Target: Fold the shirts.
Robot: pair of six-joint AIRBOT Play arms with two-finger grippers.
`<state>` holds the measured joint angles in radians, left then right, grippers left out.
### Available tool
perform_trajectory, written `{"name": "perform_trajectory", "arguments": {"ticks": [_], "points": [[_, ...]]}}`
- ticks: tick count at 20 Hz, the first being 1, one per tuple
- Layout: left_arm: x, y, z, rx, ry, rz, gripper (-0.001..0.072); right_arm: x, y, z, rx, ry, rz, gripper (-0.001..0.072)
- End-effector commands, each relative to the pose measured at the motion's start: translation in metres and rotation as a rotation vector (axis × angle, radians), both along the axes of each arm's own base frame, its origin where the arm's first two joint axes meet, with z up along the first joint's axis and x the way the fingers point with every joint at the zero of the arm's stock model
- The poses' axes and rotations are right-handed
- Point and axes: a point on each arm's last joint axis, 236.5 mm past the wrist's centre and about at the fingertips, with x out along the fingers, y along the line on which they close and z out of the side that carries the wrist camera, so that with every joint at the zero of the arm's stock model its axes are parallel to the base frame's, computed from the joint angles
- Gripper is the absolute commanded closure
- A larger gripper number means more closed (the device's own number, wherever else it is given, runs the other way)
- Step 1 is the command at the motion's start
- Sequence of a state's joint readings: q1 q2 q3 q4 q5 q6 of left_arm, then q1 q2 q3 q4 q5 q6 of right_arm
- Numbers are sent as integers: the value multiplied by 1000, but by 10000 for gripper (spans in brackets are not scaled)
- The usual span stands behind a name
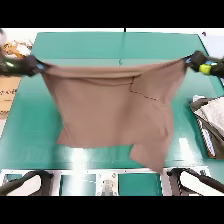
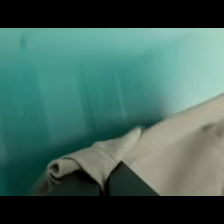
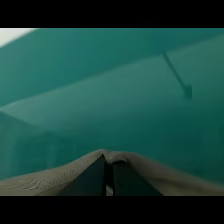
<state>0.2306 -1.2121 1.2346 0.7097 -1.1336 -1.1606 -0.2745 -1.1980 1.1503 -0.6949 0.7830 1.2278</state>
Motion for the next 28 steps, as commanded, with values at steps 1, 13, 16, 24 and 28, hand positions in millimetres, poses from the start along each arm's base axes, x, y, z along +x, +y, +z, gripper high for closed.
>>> {"name": "perform_trajectory", "arguments": {"ticks": [1, 13, 16, 24, 28], "points": [[37, 7, -111, -99, 159, 75, 686, 45, -2, -95, 98, 134, -22, 693], [163, 16, -83, -227, -116, 249, 687, 154, -36, -88, 77, 6, -54, 691], [172, 13, -67, -206, -161, 244, 686, 156, -38, -86, 70, -1, -59, 692], [127, 4, -150, -20, 80, 68, 687, 111, -39, -136, -54, 215, 80, 694], [91, 11, -183, 100, 231, -16, 687, 53, -54, -190, -166, 458, 137, 695]]}}
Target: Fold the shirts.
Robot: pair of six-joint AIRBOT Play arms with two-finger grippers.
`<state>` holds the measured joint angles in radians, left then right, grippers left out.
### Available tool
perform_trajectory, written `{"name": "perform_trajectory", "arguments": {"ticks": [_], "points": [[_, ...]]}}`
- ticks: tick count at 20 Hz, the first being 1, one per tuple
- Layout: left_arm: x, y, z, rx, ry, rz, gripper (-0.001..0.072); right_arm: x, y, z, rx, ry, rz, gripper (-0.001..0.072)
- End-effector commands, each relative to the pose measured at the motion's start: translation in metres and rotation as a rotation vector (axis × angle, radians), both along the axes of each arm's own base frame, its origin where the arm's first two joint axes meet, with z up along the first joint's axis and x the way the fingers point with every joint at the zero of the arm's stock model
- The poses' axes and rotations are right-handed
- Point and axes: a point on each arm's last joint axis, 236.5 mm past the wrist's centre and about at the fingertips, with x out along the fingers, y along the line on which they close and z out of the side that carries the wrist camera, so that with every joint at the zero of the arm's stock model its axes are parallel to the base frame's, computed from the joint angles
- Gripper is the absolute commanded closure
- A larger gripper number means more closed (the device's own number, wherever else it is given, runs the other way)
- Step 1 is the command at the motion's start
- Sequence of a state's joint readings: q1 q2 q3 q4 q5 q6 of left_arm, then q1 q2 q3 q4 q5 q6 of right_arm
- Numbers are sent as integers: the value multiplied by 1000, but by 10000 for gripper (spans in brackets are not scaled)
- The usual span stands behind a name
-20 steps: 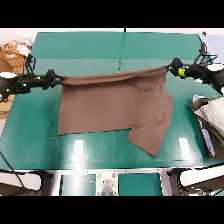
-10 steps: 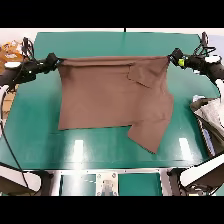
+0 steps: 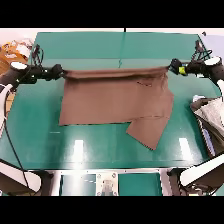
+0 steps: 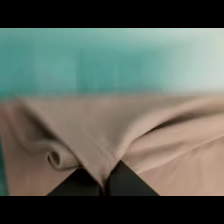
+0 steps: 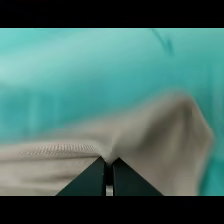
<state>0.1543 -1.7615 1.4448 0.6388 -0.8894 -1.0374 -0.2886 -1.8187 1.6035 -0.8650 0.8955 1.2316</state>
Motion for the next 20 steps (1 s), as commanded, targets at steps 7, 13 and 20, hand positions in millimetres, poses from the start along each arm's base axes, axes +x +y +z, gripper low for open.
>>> {"name": "perform_trajectory", "arguments": {"ticks": [7, 13, 20], "points": [[-38, -7, -70, 145, 204, -59, 686, -69, 7, -70, -51, 265, 71, 692], [-97, -11, -24, 2, 476, -208, 121, -89, -22, -29, 66, 380, 2, 407], [-179, 25, 18, 83, 682, -267, 688, -181, -28, -4, 153, 507, -42, 692]]}}
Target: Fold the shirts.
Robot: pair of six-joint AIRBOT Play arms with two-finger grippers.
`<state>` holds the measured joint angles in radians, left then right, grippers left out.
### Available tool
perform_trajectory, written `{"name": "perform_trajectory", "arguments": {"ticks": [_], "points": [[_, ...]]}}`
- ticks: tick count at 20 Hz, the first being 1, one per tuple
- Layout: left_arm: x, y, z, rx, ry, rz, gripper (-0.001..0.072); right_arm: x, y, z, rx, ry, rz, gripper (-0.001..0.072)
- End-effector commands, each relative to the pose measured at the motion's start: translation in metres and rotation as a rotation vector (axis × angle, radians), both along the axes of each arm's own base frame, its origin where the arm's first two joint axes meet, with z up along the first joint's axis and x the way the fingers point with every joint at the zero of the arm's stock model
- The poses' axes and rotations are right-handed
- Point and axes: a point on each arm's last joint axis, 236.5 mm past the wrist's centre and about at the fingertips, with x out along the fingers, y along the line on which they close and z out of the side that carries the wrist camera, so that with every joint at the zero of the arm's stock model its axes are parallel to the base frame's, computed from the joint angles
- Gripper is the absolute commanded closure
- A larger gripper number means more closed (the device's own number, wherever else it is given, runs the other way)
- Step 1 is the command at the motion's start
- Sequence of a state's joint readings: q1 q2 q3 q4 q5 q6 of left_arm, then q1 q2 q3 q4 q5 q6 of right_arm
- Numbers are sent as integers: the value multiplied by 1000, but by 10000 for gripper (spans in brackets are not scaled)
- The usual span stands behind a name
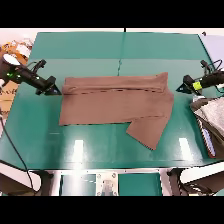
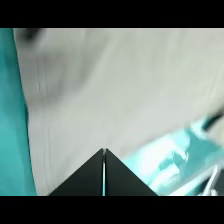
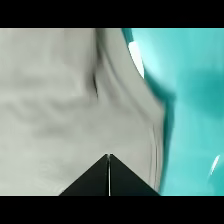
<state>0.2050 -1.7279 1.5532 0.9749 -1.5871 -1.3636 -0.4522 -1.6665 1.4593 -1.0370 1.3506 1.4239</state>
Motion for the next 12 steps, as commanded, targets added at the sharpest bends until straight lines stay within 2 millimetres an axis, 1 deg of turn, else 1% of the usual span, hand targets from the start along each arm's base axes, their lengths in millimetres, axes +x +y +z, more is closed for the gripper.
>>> {"name": "perform_trajectory", "arguments": {"ticks": [1, 2, 3, 5, 6, 7, 8, 9, 10, 11, 12], "points": [[-46, 11, 19, 62, 60, -18, 689, -61, 9, 12, 40, 65, -42, 692], [-55, 11, 20, 81, 30, 7, 689, -81, 12, 15, 43, 69, -65, 691], [-69, 8, 21, 93, -2, 38, 689, -104, 16, 18, 44, 71, -98, 692], [-97, 3, 14, 122, -70, 125, 689, -146, 26, 15, 56, 88, -177, 682], [-107, 3, 8, 142, -123, 184, 688, -162, 33, 8, 62, 99, -192, 572], [-118, 2, 0, 153, -155, 237, 686, -174, 41, -4, 66, 113, -207, 339], [-132, -1, -10, 151, -163, 268, 597, -182, 47, -16, 78, 127, -225, 245], [-144, -6, -21, 141, -142, 292, 242, -187, 54, -29, 99, 143, -245, 241], [-155, -11, -34, 123, -98, 331, 44, -189, 60, -42, 108, 151, -263, 242], [-163, -17, -46, 98, -59, 363, 50, -190, 66, -55, 110, 151, -277, 242], [-168, -24, -54, 63, -37, 398, 51, -190, 72, -65, 109, 154, -283, 242]]}}
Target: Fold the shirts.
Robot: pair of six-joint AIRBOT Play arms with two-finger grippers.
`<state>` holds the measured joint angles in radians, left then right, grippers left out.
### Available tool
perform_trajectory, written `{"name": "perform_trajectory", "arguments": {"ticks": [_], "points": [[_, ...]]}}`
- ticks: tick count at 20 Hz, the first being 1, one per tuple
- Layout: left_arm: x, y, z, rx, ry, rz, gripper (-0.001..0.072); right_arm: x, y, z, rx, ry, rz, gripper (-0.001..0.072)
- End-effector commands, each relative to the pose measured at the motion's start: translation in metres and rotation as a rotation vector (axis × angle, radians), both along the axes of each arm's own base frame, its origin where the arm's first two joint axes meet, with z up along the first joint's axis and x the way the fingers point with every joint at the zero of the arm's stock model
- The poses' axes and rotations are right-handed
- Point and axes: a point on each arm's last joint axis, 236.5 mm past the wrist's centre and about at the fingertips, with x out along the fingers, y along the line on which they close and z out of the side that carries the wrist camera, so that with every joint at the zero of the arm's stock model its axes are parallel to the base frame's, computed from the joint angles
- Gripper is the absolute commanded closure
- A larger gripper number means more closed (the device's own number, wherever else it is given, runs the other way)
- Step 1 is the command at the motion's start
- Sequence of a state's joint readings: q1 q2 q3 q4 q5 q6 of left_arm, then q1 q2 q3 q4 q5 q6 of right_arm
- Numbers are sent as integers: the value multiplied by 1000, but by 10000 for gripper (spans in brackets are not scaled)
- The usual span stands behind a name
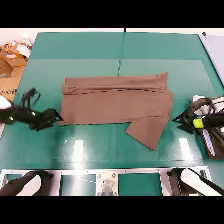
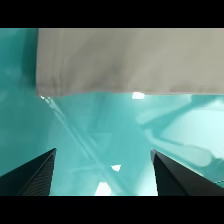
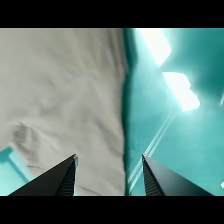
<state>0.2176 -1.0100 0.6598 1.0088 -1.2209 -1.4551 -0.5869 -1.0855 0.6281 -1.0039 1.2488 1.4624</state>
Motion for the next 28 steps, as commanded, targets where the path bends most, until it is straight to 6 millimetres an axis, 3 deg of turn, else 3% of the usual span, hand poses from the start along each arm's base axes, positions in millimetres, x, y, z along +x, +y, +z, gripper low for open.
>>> {"name": "perform_trajectory", "arguments": {"ticks": [1, 4, 6, 8, 9, 12, 13, 15, 16, 17, 24, 25, 26, 27, 28], "points": [[-19, -18, -32, -85, 12, 155, 51, -11, 23, -38, 4, 7, -50, 242], [-12, -41, -49, -55, -40, 176, 51, -6, 50, -55, 7, 7, -6, 242], [16, -52, -47, -27, -151, 262, 51, -1, 68, -59, 18, 3, 30, 242], [46, -51, -38, -27, -253, 378, 78, -1, 82, -62, 24, 4, 67, 242], [52, -48, -43, -21, -255, 404, 149, -1, 85, -63, 20, 3, 81, 242], [54, -48, -65, -38, -171, 494, 163, -1, 86, -63, 18, 1, 89, 242], [56, -46, -69, -42, -165, 521, 209, -1, 86, -63, 17, 1, 90, 242], [57, -47, -68, -31, -183, 487, 539, -2, 86, -63, 14, -1, 99, 242], [55, -49, -68, -27, -185, 457, 646, -3, 85, -64, 7, 1, 105, 242], [54, -52, -67, -19, -192, 412, 687, -4, 83, -65, -4, 4, 117, 242], [59, -64, -51, -24, -209, 306, 687, -17, 70, -50, 63, 61, 121, 243], [58, -65, -50, -13, -209, 278, 687, -20, 70, -49, 71, 66, 131, 263], [58, -66, -48, -3, -210, 250, 687, -22, 71, -49, 77, 62, 153, 448], [58, -66, -45, 6, -214, 223, 687, -24, 73, -48, 79, 55, 173, 683], [58, -67, -42, 19, -216, 194, 687, -26, 74, -47, 85, 58, 184, 693]]}}
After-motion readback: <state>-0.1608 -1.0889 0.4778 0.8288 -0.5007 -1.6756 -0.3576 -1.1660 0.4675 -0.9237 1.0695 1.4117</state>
